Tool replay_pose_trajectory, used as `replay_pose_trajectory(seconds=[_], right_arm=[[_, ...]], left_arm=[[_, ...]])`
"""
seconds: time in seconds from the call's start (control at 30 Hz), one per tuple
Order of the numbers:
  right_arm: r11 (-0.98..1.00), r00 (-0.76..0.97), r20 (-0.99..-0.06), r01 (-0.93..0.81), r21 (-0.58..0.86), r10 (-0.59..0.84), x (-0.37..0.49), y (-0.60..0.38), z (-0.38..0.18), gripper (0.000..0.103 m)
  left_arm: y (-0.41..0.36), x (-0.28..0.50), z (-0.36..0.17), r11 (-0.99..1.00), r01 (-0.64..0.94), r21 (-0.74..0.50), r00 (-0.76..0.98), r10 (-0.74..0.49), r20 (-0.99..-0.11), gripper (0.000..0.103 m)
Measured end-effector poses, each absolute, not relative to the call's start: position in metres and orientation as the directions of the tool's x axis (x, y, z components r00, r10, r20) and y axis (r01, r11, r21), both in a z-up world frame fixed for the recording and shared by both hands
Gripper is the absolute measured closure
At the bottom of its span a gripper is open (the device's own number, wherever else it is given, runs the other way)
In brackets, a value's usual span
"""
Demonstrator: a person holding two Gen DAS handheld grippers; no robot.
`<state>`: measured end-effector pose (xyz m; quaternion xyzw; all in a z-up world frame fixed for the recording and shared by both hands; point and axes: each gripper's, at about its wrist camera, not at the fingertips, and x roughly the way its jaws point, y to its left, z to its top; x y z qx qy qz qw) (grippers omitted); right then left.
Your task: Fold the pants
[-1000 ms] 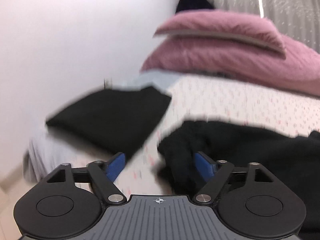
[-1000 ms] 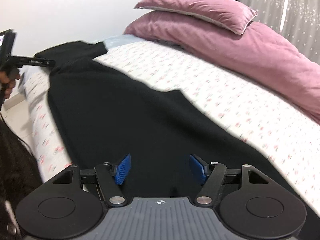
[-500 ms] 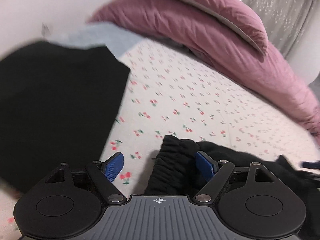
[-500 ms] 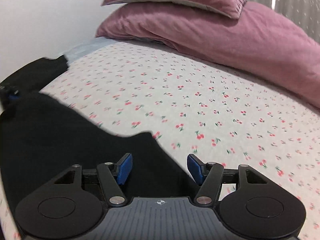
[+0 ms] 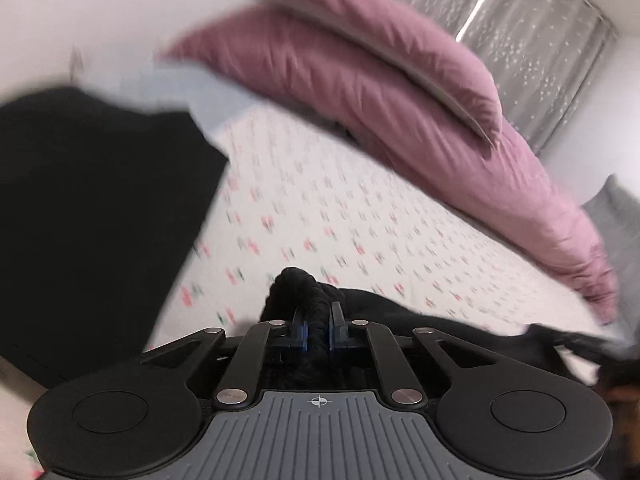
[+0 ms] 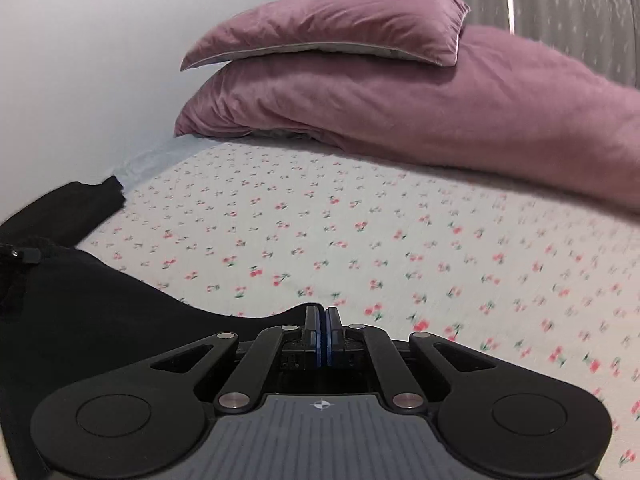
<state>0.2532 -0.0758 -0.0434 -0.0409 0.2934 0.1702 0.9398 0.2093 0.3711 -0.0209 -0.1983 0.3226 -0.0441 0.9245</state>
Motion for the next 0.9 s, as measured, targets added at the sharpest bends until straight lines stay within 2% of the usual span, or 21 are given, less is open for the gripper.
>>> replay_pose_trajectory(seconds=[0.07, 0.13, 0.2, 0.23, 0.3, 0.37, 0.4, 0.57, 0.9], right_arm=[[0.948, 0.737, -0.625, -0.317, 0.017, 0.258, 0.267, -0.071, -0.057, 0.101], [0.959, 0.746, -0.637, -0.280, -0.032, 0.197, 0.268, -0.067, -0.061, 0.095], [0.965, 0.775, -0.612, -0.251, -0.070, 0.157, 0.256, -0.068, -0.055, 0.070], [0.964, 0.789, -0.598, -0.248, -0.095, 0.144, 0.248, -0.069, -0.048, 0.066], [0.957, 0.807, -0.580, -0.246, -0.156, 0.113, 0.231, -0.074, -0.037, 0.061], [0.956, 0.811, -0.580, -0.225, -0.186, 0.078, 0.219, -0.085, -0.029, 0.059], [0.958, 0.811, -0.582, -0.213, -0.194, 0.063, 0.214, -0.090, -0.025, 0.057], [0.969, 0.793, -0.608, -0.137, -0.205, -0.016, 0.193, -0.111, -0.019, 0.042], [0.979, 0.772, -0.631, -0.062, -0.196, -0.077, 0.164, -0.146, -0.026, 0.042]], left_arm=[[0.363, 0.218, -0.027, 0.943, -0.078, -0.324, 0.765, -0.152, -0.626, 0.092], [0.358, 0.221, -0.032, 0.948, -0.100, -0.301, 0.761, -0.122, -0.637, 0.086], [0.353, 0.216, -0.024, 0.953, -0.118, -0.277, 0.769, -0.089, -0.633, 0.083], [0.351, 0.209, -0.019, 0.958, -0.120, -0.262, 0.777, -0.074, -0.626, 0.079], [0.344, 0.203, -0.009, 0.971, -0.130, -0.199, 0.781, -0.024, -0.624, 0.069], [0.333, 0.195, 0.002, 0.985, -0.133, -0.112, 0.798, 0.039, -0.602, 0.049], [0.325, 0.192, 0.008, 0.989, -0.115, -0.090, 0.809, 0.040, -0.587, 0.046], [0.285, 0.188, 0.023, 0.994, 0.003, -0.111, 0.814, -0.067, -0.577, 0.031], [0.174, 0.172, 0.009, 0.955, 0.289, -0.073, 0.742, -0.271, -0.613, 0.028]])
